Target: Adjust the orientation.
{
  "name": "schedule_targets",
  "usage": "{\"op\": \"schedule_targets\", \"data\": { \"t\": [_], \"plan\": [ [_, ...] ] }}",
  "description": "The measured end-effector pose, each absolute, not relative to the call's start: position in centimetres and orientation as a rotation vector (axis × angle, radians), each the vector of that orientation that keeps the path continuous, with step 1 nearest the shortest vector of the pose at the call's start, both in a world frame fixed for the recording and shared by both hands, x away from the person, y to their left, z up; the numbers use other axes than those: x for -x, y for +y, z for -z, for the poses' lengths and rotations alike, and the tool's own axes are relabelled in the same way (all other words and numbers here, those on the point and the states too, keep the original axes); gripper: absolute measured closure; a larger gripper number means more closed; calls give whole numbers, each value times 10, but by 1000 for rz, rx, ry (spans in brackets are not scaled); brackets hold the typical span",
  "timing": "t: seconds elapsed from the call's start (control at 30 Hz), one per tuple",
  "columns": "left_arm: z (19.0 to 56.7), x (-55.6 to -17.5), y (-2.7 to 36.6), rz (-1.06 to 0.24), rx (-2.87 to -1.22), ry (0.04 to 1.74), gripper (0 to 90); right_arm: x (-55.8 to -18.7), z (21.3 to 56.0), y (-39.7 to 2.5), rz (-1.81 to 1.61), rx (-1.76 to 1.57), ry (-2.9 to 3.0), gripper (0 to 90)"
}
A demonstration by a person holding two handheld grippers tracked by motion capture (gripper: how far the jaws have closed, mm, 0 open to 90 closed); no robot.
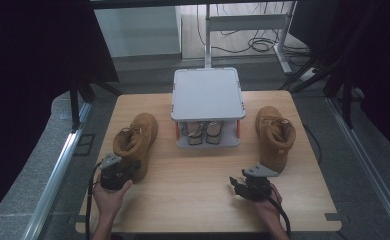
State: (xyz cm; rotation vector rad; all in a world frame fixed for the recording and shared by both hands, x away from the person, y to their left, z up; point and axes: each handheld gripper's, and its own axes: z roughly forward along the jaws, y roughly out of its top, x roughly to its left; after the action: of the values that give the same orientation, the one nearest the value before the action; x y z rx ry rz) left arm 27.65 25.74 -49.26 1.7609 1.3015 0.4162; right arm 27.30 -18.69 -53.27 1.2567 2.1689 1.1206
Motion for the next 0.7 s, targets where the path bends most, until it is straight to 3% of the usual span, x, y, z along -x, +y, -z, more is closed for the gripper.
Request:
{"op": "schedule_targets", "data": {
  "t": [0.7],
  "plan": [
    [490,-278,299,-479,-1692,1403,900,-274,535,-187,-1108,-1260,2174,438]
  ]
}}
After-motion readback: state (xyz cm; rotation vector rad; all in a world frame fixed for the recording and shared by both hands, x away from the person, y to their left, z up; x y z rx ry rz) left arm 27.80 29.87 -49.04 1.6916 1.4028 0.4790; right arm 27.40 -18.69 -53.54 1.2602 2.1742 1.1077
